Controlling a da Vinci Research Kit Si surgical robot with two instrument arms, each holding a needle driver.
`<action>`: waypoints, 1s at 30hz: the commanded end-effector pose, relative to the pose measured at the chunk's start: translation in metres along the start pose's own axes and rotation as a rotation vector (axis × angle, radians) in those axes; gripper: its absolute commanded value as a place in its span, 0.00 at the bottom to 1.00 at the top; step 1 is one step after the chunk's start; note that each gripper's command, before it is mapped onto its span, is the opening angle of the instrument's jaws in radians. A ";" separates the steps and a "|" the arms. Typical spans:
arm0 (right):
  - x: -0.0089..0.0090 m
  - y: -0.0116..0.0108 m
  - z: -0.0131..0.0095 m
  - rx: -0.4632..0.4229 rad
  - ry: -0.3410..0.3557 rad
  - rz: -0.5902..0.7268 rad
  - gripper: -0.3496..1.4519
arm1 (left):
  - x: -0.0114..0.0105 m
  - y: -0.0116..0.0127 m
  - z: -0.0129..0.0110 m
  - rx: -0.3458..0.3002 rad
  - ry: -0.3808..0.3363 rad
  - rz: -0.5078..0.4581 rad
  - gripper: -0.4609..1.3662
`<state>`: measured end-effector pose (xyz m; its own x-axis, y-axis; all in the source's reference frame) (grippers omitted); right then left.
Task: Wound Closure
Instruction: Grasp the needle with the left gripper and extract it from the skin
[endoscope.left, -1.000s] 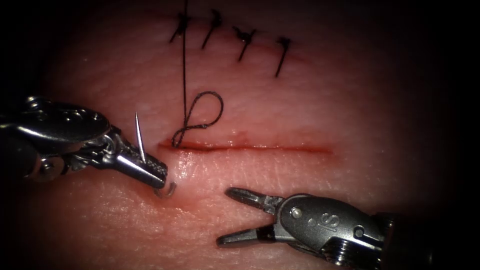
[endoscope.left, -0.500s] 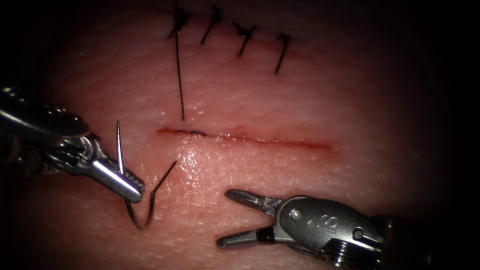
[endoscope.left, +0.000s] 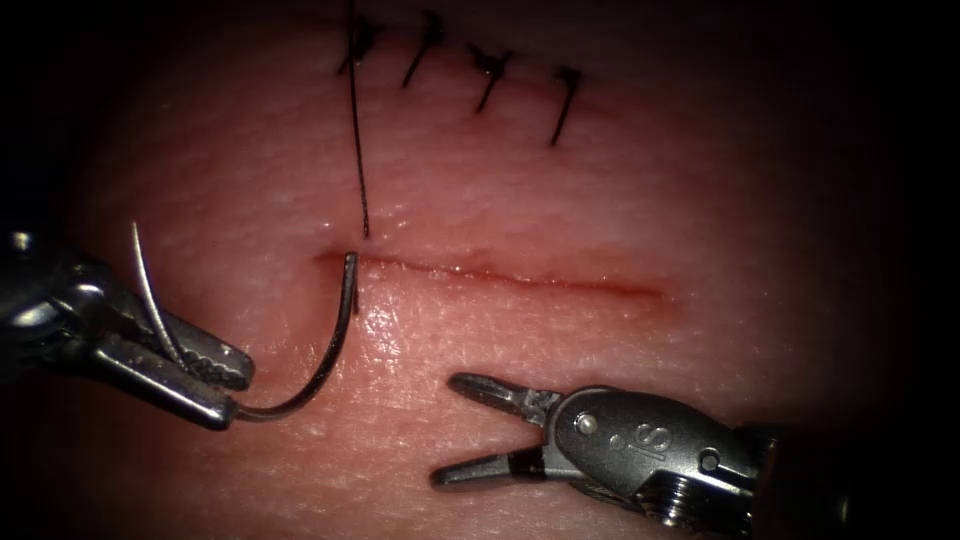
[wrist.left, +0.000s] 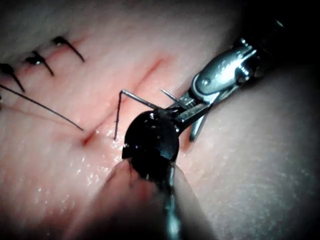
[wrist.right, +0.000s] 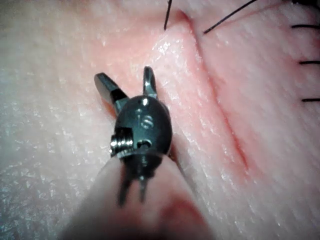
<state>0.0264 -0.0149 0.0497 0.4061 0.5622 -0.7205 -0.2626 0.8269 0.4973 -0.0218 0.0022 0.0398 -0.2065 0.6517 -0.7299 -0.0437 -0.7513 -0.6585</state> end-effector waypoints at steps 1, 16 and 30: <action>0.0000 0.0000 0.0000 -0.004 0.000 0.002 0.63 | 0.0001 0.0002 -0.0003 0.046 0.000 0.096 0.06; 0.0000 0.0004 0.0006 -0.042 0.006 0.016 0.63 | 0.0050 0.0033 -0.0025 0.337 0.017 0.608 0.06; 0.0002 0.0007 0.0010 -0.058 0.021 0.022 0.62 | 0.0076 0.0042 -0.0050 0.466 0.079 0.753 0.06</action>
<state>0.0272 -0.0142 0.0505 0.3821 0.5799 -0.7195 -0.3202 0.8134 0.4855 -0.0186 0.0046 0.0306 -0.2731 -0.0400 -0.9612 -0.3230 -0.9373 0.1308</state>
